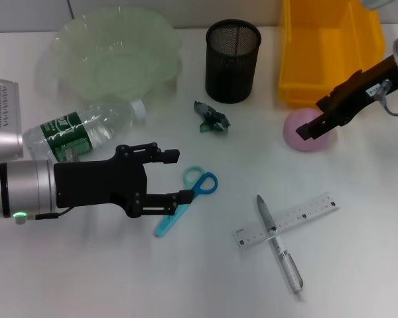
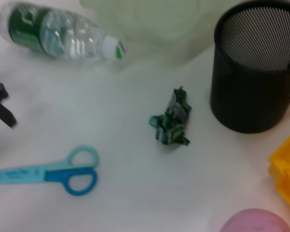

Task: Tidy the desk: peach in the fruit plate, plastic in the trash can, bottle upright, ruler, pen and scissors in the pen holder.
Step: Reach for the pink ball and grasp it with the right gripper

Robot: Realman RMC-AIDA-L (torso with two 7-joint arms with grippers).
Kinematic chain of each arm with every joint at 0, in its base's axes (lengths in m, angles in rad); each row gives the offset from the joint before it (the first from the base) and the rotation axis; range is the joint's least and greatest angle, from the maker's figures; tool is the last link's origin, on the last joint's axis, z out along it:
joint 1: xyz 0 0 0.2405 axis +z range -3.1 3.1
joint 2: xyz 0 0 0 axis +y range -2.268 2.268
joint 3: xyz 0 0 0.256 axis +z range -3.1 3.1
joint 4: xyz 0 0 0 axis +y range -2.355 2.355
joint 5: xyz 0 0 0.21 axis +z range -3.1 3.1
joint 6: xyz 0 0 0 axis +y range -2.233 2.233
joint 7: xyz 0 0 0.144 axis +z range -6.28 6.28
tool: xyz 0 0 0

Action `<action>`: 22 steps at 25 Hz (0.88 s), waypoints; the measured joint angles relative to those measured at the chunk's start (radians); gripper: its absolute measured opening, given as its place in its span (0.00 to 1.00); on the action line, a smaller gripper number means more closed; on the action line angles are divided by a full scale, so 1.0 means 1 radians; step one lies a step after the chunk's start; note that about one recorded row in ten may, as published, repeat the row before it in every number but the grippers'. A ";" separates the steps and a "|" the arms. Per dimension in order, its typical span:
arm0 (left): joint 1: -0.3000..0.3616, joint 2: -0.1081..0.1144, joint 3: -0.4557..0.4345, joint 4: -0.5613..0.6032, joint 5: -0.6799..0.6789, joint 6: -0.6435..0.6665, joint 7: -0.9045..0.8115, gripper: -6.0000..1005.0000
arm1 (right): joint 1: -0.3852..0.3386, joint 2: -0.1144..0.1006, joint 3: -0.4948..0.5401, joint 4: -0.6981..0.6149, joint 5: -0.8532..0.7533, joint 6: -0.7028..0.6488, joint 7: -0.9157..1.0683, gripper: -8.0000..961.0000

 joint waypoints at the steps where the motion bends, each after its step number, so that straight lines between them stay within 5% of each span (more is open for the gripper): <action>1: 0.000 0.000 -0.004 0.000 0.000 -0.001 0.000 0.78 | -0.002 0.004 -0.013 -0.004 -0.011 0.011 0.002 0.85; 11: -0.003 -0.003 -0.006 0.000 0.000 -0.002 -0.004 0.78 | -0.046 0.036 -0.139 -0.012 -0.044 0.161 -0.004 0.85; 22: -0.005 -0.003 -0.008 0.000 0.000 -0.002 -0.007 0.77 | -0.064 0.042 -0.240 -0.003 -0.048 0.252 -0.005 0.82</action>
